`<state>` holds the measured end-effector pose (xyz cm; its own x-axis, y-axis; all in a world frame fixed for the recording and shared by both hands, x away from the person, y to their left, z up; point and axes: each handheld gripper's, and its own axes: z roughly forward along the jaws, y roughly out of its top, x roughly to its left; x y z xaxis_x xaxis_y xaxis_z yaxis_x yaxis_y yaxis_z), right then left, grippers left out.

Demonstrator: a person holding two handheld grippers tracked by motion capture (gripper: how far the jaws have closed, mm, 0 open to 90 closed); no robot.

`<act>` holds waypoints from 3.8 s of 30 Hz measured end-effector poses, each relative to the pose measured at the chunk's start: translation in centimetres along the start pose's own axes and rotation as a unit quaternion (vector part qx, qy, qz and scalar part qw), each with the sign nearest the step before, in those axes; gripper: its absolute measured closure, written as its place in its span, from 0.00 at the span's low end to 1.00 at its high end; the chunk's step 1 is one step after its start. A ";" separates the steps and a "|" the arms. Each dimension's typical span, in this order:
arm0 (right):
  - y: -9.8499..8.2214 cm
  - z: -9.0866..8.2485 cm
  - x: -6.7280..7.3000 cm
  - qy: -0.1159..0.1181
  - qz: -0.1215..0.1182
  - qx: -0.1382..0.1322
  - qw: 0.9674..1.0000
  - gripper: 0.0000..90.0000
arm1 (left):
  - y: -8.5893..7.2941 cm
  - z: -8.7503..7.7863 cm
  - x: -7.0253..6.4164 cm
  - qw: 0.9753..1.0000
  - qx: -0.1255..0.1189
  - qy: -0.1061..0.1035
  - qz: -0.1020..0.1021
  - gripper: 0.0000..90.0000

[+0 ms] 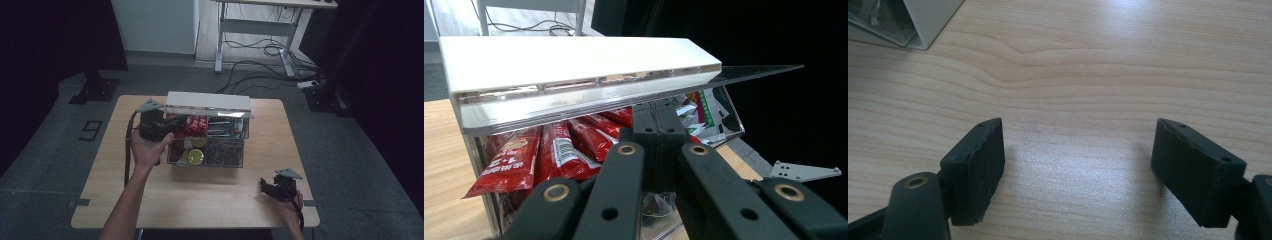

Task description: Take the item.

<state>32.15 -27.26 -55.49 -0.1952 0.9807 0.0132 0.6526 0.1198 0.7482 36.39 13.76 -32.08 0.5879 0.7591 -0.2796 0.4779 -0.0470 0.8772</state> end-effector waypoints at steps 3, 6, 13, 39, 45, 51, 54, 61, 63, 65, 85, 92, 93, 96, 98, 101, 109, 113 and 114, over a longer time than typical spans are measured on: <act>0.0 -0.1 0.0 -0.001 -0.001 -0.002 1.000 0.27 | 0.1 0.0 0.0 1.000 0.001 -0.001 0.000 1.00; 0.0 -0.3 0.0 -0.006 -0.005 -0.009 1.000 0.29 | 0.2 0.0 0.1 1.000 0.002 -0.002 0.001 1.00; 1.4 -2.3 0.5 0.019 0.013 -0.057 0.998 0.37 | 0.1 0.3 0.4 1.000 0.002 -0.003 0.001 1.00; 11.8 -9.5 4.5 0.117 -0.018 -0.169 0.979 0.50 | 0.2 0.5 0.4 1.000 0.008 -0.007 0.003 1.00; 13.2 -9.6 5.0 0.126 -0.022 -0.169 0.977 0.51 | 0.2 0.5 0.3 1.000 0.008 -0.007 0.002 1.00; 13.7 -9.5 5.4 0.132 -0.023 -0.171 0.976 0.52 | 0.2 0.5 0.4 1.000 0.008 -0.008 0.002 1.00; 14.0 -9.4 5.7 0.133 -0.029 -0.172 0.976 0.53 | 0.2 0.5 0.3 1.000 0.008 -0.007 0.002 1.00; 15.1 -9.5 6.4 0.142 -0.037 -0.174 0.974 0.55 | 0.3 0.5 0.3 1.000 0.008 -0.005 0.002 1.00; 15.3 -9.5 6.7 0.145 -0.041 -0.174 0.973 0.56 | 0.3 0.5 0.3 1.000 0.008 -0.005 0.002 1.00; 15.6 -9.4 7.0 0.147 -0.044 -0.174 0.973 0.56 | 0.3 0.5 0.3 1.000 0.008 -0.006 0.001 1.00; 17.4 -7.9 9.2 0.149 -0.064 -0.165 0.973 0.63 | 0.3 0.5 0.3 1.000 0.009 -0.006 0.002 1.00; 18.0 -7.3 10.0 0.138 -0.063 -0.166 0.974 0.66 | 0.3 0.6 0.3 1.000 0.007 -0.006 0.001 1.00; 18.0 -7.0 10.1 0.135 -0.063 -0.164 0.975 0.67 | 0.3 0.6 0.3 1.000 0.008 -0.006 0.001 1.00; 18.2 -6.4 10.2 0.131 -0.060 -0.159 0.977 0.68 | 0.3 0.6 0.3 1.000 0.008 -0.006 0.001 1.00; 18.2 -6.1 10.4 0.126 -0.064 -0.157 0.977 0.68 | 0.3 0.6 0.3 1.000 0.008 -0.007 0.001 1.00; 18.3 -5.8 10.7 0.112 -0.073 -0.155 0.979 0.71 | 0.2 0.6 0.3 1.000 0.008 -0.008 0.001 1.00; 18.3 -5.2 10.9 0.104 -0.072 -0.146 0.981 0.81 | 0.2 0.5 0.3 1.000 0.008 -0.009 0.001 1.00; 18.2 -4.8 10.5 0.110 -0.062 -0.141 0.982 0.90 | 0.2 0.5 0.3 1.000 0.007 -0.009 0.001 1.00; 18.2 -4.8 10.4 0.112 -0.059 -0.142 0.982 0.93 | 0.2 0.5 0.3 1.000 0.007 -0.009 0.001 1.00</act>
<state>38.44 -15.60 -38.56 -0.4337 0.9003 0.0374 0.3924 0.1514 0.9073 36.96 13.62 -32.18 0.6003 0.7471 -0.2855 0.4865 -0.0577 0.8718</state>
